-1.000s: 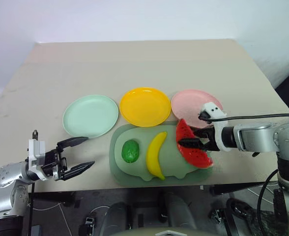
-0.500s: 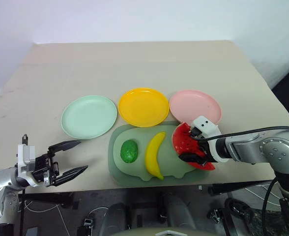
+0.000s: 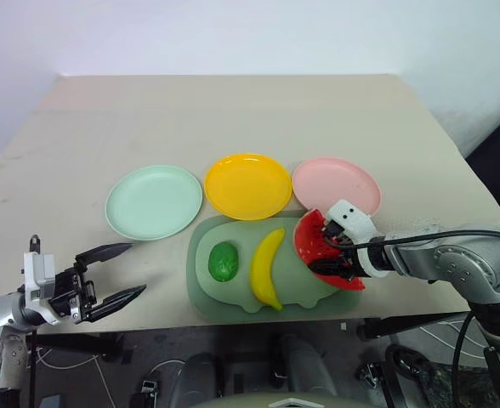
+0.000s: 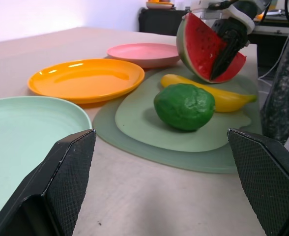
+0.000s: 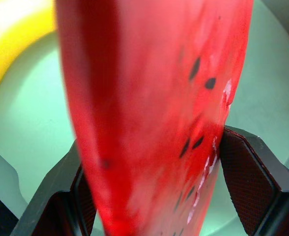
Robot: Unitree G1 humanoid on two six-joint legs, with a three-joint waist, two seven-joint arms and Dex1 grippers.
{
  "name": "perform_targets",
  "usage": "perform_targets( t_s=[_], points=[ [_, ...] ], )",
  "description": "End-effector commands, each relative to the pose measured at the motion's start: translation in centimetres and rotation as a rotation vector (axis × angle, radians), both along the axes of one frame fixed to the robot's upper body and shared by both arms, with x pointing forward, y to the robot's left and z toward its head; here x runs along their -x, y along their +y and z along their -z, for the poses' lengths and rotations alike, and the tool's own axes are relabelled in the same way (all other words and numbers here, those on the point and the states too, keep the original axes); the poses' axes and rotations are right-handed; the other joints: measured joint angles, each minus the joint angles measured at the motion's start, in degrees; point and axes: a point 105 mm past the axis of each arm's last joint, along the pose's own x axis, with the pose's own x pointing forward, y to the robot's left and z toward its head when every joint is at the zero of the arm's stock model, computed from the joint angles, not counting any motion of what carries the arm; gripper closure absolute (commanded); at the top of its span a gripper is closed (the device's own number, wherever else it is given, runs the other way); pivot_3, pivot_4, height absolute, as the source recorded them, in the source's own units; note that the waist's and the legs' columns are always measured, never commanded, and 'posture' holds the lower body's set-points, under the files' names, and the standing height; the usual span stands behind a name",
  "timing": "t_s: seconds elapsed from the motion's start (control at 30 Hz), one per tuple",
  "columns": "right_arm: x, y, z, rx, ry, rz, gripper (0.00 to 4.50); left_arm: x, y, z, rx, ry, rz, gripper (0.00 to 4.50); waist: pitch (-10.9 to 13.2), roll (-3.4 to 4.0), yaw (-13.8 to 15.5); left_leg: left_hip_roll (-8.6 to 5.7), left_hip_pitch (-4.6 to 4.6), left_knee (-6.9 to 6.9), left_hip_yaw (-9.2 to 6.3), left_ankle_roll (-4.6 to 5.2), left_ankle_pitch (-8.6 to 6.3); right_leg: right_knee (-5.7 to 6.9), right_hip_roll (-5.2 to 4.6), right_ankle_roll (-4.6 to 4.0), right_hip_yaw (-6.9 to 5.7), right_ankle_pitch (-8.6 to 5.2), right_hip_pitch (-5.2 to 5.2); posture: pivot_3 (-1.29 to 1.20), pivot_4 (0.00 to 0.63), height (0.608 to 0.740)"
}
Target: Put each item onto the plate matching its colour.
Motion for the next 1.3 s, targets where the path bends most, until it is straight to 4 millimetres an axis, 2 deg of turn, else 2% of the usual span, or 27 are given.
perform_targets(
  t_s=[0.03,0.1,0.2,0.3,0.43,0.53,0.7,0.77,0.83,0.87,1.3],
  points=[
    [-1.1,1.6,-4.4,-0.201,-0.079,-0.072,1.36,-0.1,0.7,-1.1,-0.021,-0.048,-0.02,0.0,0.09,0.13,0.05,0.0,-0.06,0.0,0.01,0.0,0.0,0.01,0.0,0.01,0.0,0.01,-0.07,0.0,0.15,0.736],
    [-2.5,1.4,-6.0,-0.262,-0.104,-0.042,1.36,-0.1,0.9,-1.1,-0.028,-0.049,-0.023,0.0,0.14,0.21,0.1,-0.02,-0.15,0.0,0.05,0.0,0.0,0.05,0.0,0.02,0.02,0.03,-0.18,0.0,0.15,0.736],
    [-4.6,0.3,-7.2,-0.216,-0.171,-0.009,1.36,-0.2,1.1,-1.2,-0.031,-0.052,-0.027,0.0,0.17,0.26,0.4,-0.04,-0.17,-0.01,0.06,0.0,0.0,0.03,-0.02,0.01,0.0,0.03,-0.19,0.0,0.15,0.736],
    [-7.6,-1.3,-8.1,-0.179,-0.231,0.069,1.36,-0.3,1.2,-1.1,-0.033,-0.051,-0.027,0.0,0.17,0.26,0.3,-0.06,-0.25,-0.02,0.04,0.01,0.0,-0.01,-0.06,0.01,-0.05,0.02,-0.22,0.0,0.15,0.736],
    [-12.1,-4.9,-7.2,-0.041,-0.305,0.22,1.36,-0.7,1.1,-1.2,-0.031,-0.055,-0.024,0.0,0.19,0.3,0.16,-0.24,-0.29,-0.02,0.08,0.01,0.0,0.0,-0.08,0.02,-0.04,0.03,-0.27,0.0,0.15,0.736],
    [-13.7,-6.5,-6.0,0.011,-0.298,0.287,1.36,-0.9,1.0,-1.2,-0.031,-0.06,-0.021,0.0,0.2,0.31,0.06,-0.28,-0.32,-0.03,0.09,0.0,0.0,0.02,-0.07,0.04,-0.05,0.04,-0.28,0.0,0.15,0.736],
    [-14.1,-7.5,-4.5,0.054,-0.261,0.287,1.36,-0.7,1.1,-1.3,-0.034,-0.063,-0.028,0.0,0.24,0.42,-0.09,-0.27,-0.72,-0.01,0.13,-0.06,0.04,0.1,-0.1,0.22,-0.1,0.16,-0.65,0.0,0.15,0.736],
    [-14.1,-7.6,-4.1,0.06,-0.244,0.281,0.65,-0.5,1.3,-1.2,-0.035,-0.061,-0.036,0.0,0.24,0.42,-0.09,-0.26,-0.74,-0.01,0.14,-0.09,0.06,0.09,-0.1,0.22,-0.12,0.16,-0.67,0.0,0.15,0.736],
    [-14.0,-7.8,-3.9,0.072,-0.238,0.279,0.14,-0.4,1.4,-1.2,-0.035,-0.058,-0.038,0.0,0.26,0.46,-0.05,-0.25,-0.76,0.0,0.11,-0.07,0.04,0.09,-0.12,0.21,-0.17,0.16,-0.67,0.0,0.15,0.736],
    [-14.1,-7.9,-4.0,0.074,-0.238,0.28,0.06,-0.4,1.4,-1.2,-0.035,-0.057,-0.039,0.0,0.28,0.49,-0.04,-0.25,-0.77,0.0,0.11,-0.06,0.04,0.09,-0.12,0.21,-0.17,0.16,-0.67,0.0,0.15,0.736],
    [-13.7,-9.3,-7.4,0.12,-0.278,0.212,0.06,-0.8,1.5,-1.1,-0.026,-0.053,-0.047,0.0,0.44,0.75,0.0,-0.26,-0.79,0.02,0.08,-0.07,0.05,0.09,-0.12,0.21,-0.2,0.16,-0.67,0.0,0.15,0.736]
  ],
)
